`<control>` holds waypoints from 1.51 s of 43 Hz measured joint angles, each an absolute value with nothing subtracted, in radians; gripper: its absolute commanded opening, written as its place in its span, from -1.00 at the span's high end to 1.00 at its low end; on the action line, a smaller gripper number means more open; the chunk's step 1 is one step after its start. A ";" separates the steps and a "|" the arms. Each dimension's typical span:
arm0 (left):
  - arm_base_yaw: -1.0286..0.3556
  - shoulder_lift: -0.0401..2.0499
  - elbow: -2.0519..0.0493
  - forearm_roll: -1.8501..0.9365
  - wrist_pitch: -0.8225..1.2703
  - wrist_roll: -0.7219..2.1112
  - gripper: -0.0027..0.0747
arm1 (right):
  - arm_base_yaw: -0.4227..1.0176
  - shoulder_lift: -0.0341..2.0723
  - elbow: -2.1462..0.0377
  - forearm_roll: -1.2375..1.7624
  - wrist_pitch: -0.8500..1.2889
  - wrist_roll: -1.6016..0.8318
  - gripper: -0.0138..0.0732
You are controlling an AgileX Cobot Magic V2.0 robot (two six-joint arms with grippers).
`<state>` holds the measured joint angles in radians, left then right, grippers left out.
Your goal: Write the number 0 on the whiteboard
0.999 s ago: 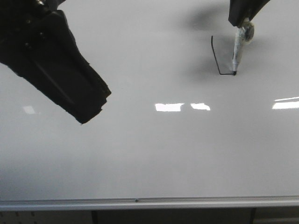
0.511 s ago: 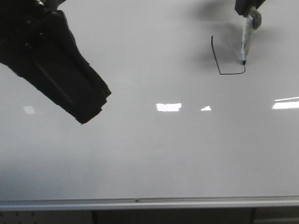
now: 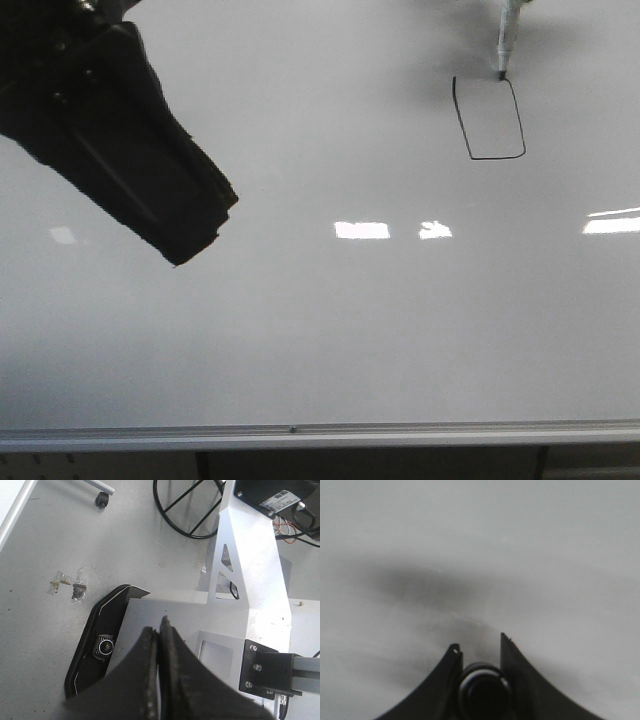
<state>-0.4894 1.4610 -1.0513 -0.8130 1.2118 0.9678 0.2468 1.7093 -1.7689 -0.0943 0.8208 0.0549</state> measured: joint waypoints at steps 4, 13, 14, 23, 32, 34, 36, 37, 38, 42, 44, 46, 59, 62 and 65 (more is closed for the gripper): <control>-0.489 1.461 -1.051 -0.813 1.212 0.968 0.98 | 0.247 1.709 -1.769 -0.062 0.803 0.055 0.84; -0.489 1.461 -1.051 -0.813 1.212 0.968 0.98 | 0.247 1.709 -1.769 0.035 0.788 0.013 0.84; -0.489 1.461 -1.051 -0.813 1.212 0.968 0.98 | 0.247 1.709 -1.769 0.045 0.788 0.006 0.84; -0.489 1.461 -1.051 -0.813 1.212 0.968 0.98 | 0.247 1.712 -1.770 0.108 0.827 -0.037 0.84; -0.489 1.461 -1.051 -0.813 1.212 0.968 0.98 | 0.247 1.697 -1.822 0.235 1.036 -0.174 0.83; -0.489 1.461 -1.051 -0.813 1.212 0.968 0.98 | 0.247 1.690 -1.835 0.281 1.084 -0.207 0.83; -0.489 1.461 -1.051 -0.813 1.212 0.968 0.98 | 0.247 1.682 -1.846 0.338 1.136 -0.247 0.83; -0.489 1.461 -1.051 -0.813 1.212 0.968 0.98 | 0.247 1.681 -1.849 0.363 1.157 -0.263 0.83; -0.489 1.461 -1.051 -0.816 1.212 0.968 0.98 | 0.247 1.681 -1.849 0.395 1.184 -0.283 0.83; -0.489 1.461 -1.051 -0.832 1.212 0.968 0.89 | 0.247 1.680 -1.844 0.485 1.236 -0.341 0.83; -0.489 1.461 -1.051 -0.843 1.212 0.968 0.77 | 0.247 1.678 -1.825 0.529 1.240 -0.366 0.83; -0.489 1.461 -1.051 -0.854 1.212 0.970 0.57 | 0.247 1.671 -1.784 0.573 1.240 -0.394 0.83; -0.489 1.461 -1.051 -0.916 1.212 0.974 -0.57 | 0.247 1.584 -1.401 0.797 1.239 -0.572 0.84; -0.489 1.461 -1.051 -0.930 1.212 0.981 -0.55 | 0.247 1.579 -1.327 0.876 1.234 -0.632 0.84; -0.489 1.461 -1.051 -0.952 1.212 0.990 -0.52 | 0.247 1.579 -1.268 0.960 1.228 -0.692 0.84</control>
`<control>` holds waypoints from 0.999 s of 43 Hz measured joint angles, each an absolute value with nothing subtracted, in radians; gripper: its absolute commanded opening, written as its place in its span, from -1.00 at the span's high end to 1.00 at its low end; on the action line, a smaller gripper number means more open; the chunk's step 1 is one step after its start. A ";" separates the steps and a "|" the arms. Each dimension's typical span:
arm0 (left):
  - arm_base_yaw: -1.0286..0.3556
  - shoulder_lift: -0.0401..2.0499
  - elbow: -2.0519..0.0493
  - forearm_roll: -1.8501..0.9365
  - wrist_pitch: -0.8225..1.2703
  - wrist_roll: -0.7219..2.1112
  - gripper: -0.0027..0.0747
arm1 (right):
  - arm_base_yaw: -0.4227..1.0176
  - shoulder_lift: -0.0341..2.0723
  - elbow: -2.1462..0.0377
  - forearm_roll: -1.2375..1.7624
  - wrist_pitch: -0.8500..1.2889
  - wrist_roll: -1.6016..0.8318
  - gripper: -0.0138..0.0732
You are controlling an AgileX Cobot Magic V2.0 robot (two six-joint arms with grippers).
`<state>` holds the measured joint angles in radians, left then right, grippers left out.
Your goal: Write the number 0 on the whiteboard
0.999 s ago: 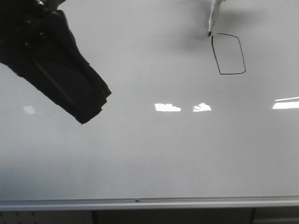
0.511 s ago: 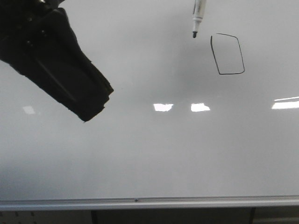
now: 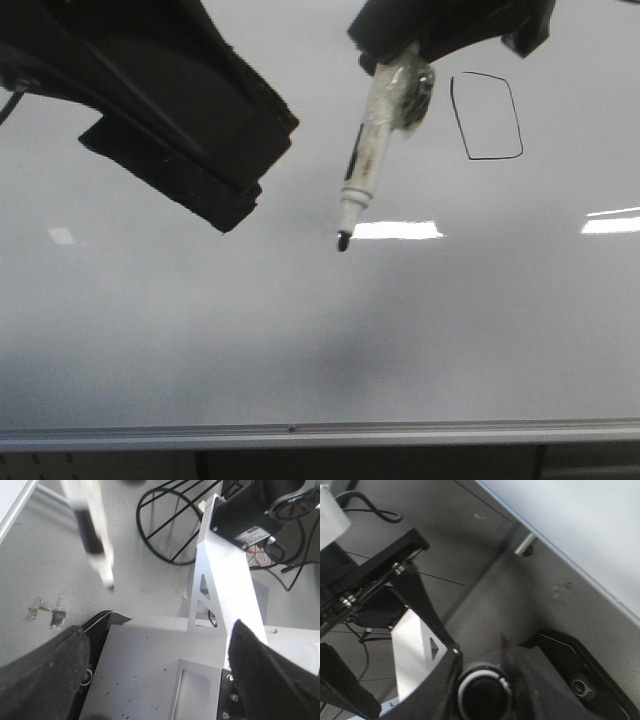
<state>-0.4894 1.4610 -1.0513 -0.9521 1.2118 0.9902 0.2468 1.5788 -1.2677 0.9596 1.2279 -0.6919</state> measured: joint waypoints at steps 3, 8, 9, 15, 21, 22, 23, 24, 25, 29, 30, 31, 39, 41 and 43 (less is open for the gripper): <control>-0.489 1.461 -1.051 -0.976 1.211 0.996 -0.45 | 0.249 1.579 -1.225 1.039 1.220 -0.748 0.84; -0.489 1.461 -1.051 -1.007 1.210 1.008 -0.27 | 0.272 1.579 -1.203 1.101 1.209 -0.787 0.84; -0.489 1.461 -1.051 -1.007 1.210 1.008 -0.23 | 0.281 1.579 -1.203 1.106 1.209 -0.791 0.84; -0.489 1.461 -1.051 -1.023 1.205 1.013 0.10 | 0.327 1.579 -1.202 1.124 1.208 -0.797 0.84; -0.489 1.461 -1.051 -1.021 1.203 1.013 0.34 | 0.338 1.579 -1.202 1.136 1.218 -0.797 0.84; -0.489 1.461 -1.051 -1.021 1.201 1.013 0.38 | 0.338 1.579 -1.202 1.139 1.219 -0.797 0.84; -0.489 1.461 -1.051 -1.021 1.198 1.013 0.41 | 0.338 1.579 -1.202 1.141 1.220 -0.797 0.84; -0.489 1.461 -1.051 -1.021 1.195 1.013 0.44 | 0.338 1.579 -1.202 1.143 1.221 -0.797 0.84; -0.489 1.461 -1.051 -1.021 1.193 1.013 0.48 | 0.338 1.579 -1.199 1.145 1.221 -0.797 0.84; -0.489 1.461 -1.051 -1.019 1.191 1.013 0.68 | 0.338 1.579 -1.199 1.152 1.225 -0.797 0.84; -0.489 1.461 -1.051 -1.019 1.191 1.013 0.75 | 0.338 1.579 -1.199 1.152 1.225 -0.797 0.84; -0.489 1.461 -1.051 -1.017 1.189 1.013 0.79 | 0.338 1.579 -1.199 1.152 1.226 -0.798 0.84; -0.487 1.461 -1.051 -1.004 1.182 0.992 0.98 | 0.338 1.571 -1.199 1.152 1.229 -0.810 0.82; -0.487 1.461 -1.051 -1.002 1.182 0.992 0.98 | 0.338 1.571 -1.199 1.152 1.229 -0.814 0.79; -0.487 1.461 -1.051 -1.000 1.182 0.992 0.98 | 0.338 1.571 -1.199 1.152 1.229 -0.816 0.69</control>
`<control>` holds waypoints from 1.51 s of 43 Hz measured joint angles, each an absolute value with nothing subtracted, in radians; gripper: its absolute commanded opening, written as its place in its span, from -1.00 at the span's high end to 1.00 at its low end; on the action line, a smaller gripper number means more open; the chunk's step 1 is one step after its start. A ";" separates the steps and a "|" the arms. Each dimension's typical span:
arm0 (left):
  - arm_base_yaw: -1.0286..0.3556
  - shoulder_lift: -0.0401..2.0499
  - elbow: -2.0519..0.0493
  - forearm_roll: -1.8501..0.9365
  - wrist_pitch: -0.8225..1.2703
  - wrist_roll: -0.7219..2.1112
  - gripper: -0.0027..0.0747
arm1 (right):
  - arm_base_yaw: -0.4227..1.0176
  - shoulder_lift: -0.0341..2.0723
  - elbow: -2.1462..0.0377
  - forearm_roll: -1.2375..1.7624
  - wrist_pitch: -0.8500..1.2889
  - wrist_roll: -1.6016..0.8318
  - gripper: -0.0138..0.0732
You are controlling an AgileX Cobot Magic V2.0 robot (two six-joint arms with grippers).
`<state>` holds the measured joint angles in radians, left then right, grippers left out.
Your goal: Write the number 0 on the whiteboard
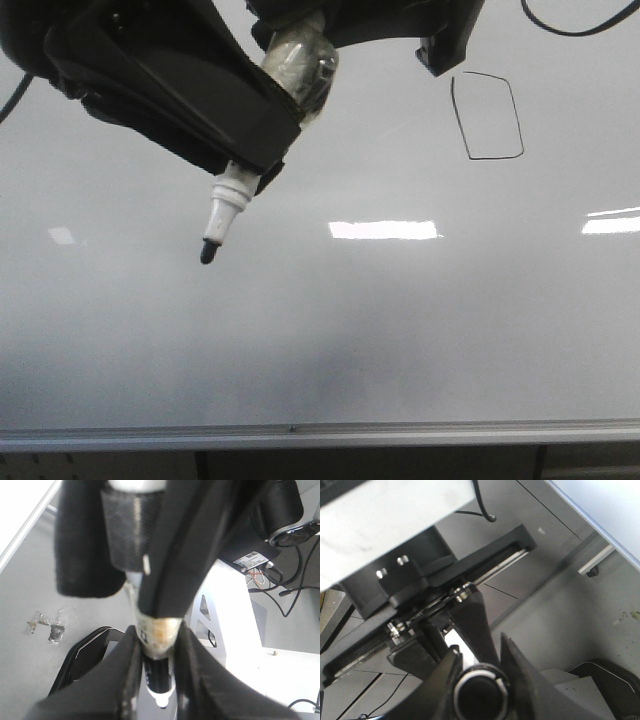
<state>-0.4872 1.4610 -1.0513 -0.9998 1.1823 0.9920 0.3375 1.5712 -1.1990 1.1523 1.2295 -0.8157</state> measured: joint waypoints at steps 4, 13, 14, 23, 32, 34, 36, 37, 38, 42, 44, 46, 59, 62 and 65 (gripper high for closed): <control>-0.487 1.461 -1.051 -0.998 1.180 0.990 0.98 | 0.338 1.571 -1.199 1.152 1.229 -0.816 0.38; -0.487 1.461 -1.051 -0.945 1.189 1.007 0.98 | 0.340 1.571 -1.213 1.176 1.212 -0.818 -0.39; -0.487 1.461 -1.051 -0.933 1.195 1.008 0.98 | 0.340 1.571 -1.219 1.181 1.207 -0.823 -0.40; -0.485 1.461 -1.051 -0.798 1.130 0.964 0.98 | 0.340 1.507 -1.233 1.172 1.107 -0.842 -0.16; -0.391 1.461 -1.051 -0.522 0.963 0.677 0.98 | 0.340 1.357 -1.202 1.041 0.923 -0.842 0.29; -0.352 1.461 -1.051 -0.449 0.930 0.591 0.98 | 0.340 1.314 -1.173 1.017 0.872 -0.840 0.38; -0.308 1.461 -1.051 -0.397 0.905 0.514 0.98 | 0.340 1.271 -1.136 1.002 0.821 -0.840 0.48; -0.288 1.461 -1.051 -0.378 0.897 0.485 0.98 | 0.340 1.252 -1.119 0.996 0.799 -0.840 0.54; -0.261 1.461 -1.051 -0.361 0.889 0.452 0.98 | 0.340 1.227 -1.100 0.990 0.777 -0.840 0.58; -0.174 1.461 -1.051 -0.308 0.866 0.381 0.98 | 0.340 1.144 -1.002 0.969 0.677 -0.838 0.76; -0.129 1.461 -1.051 -0.295 0.857 0.361 0.98 | 0.340 1.099 -0.948 0.964 0.627 -0.838 0.82; -0.080 1.461 -1.051 -0.289 0.845 0.353 0.98 | 0.340 1.046 -0.893 0.964 0.578 -0.838 0.84; 0.060 1.476 -1.051 -0.279 0.708 0.340 0.98 | 0.340 0.738 -0.577 0.963 0.333 -0.846 0.84; 0.062 1.497 -1.051 -0.279 0.657 0.340 0.98 | 0.340 0.668 -0.525 0.965 0.313 -0.846 0.84; 0.064 1.523 -1.051 -0.279 0.610 0.338 0.98 | 0.340 0.608 -0.488 0.965 0.307 -0.846 0.84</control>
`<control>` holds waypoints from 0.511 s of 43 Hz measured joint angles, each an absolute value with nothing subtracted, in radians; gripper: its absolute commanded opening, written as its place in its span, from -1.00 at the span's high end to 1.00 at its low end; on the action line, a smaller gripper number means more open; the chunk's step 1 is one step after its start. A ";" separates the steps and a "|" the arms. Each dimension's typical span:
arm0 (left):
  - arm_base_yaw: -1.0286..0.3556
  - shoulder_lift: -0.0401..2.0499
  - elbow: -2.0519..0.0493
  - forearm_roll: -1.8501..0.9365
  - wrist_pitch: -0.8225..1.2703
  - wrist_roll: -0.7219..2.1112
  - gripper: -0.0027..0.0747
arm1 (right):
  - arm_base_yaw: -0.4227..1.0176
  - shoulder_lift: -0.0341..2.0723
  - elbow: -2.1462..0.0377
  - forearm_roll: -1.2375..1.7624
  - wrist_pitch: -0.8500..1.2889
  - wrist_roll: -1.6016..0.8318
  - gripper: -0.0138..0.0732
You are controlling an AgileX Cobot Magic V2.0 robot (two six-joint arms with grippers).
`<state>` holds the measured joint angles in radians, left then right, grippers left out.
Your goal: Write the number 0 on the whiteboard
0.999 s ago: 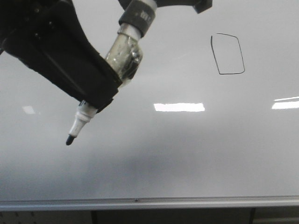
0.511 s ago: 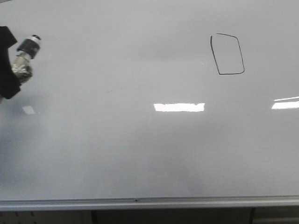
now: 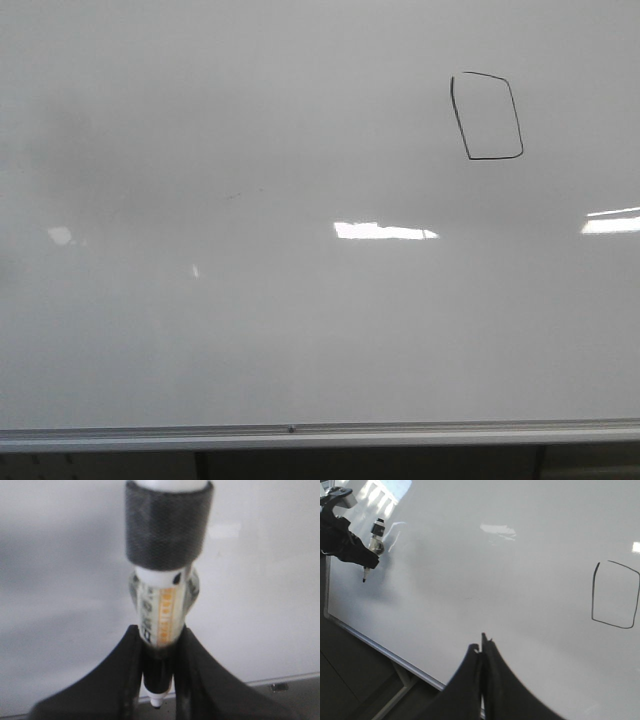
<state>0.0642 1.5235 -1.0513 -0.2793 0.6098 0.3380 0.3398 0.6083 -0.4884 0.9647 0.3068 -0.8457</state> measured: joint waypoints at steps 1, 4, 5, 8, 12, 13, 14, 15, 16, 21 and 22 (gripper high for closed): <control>0.064 1.532 -1.051 -0.279 0.594 0.338 0.98 | 0.340 0.590 -0.478 0.965 0.307 -0.846 0.84; 0.064 1.562 -1.051 -0.279 0.556 0.338 0.98 | 0.340 0.558 -0.463 0.965 0.306 -0.846 0.84; 0.064 1.571 -1.051 -0.279 0.549 0.338 0.98 | 0.340 0.551 -0.462 0.965 0.306 -0.846 0.84; 0.064 1.601 -1.051 -0.279 0.527 0.338 0.98 | 0.340 0.539 -0.461 0.965 0.306 -0.846 0.84; 0.064 1.624 -1.051 -0.279 0.511 0.338 0.98 | 0.340 0.536 -0.461 0.966 0.304 -0.847 0.84; 0.064 1.629 -1.051 -0.279 0.509 0.338 0.98 | 0.340 0.536 -0.461 0.966 0.304 -0.847 0.84; 0.064 1.631 -1.051 -0.279 0.509 0.338 0.97 | 0.340 0.536 -0.461 0.966 0.304 -0.847 0.84; 0.064 1.633 -1.051 -0.279 0.506 0.338 0.96 | 0.340 0.536 -0.461 0.966 0.304 -0.847 0.84; 0.064 1.636 -1.051 -0.279 0.503 0.338 0.94 | 0.340 0.536 -0.461 0.966 0.304 -0.847 0.84; 0.064 1.644 -1.051 -0.281 0.497 0.338 0.67 | 0.340 0.536 -0.461 0.966 0.301 -0.847 0.84; 0.064 1.646 -1.051 -0.281 0.497 0.338 0.60 | 0.340 0.536 -0.461 0.966 0.300 -0.847 0.84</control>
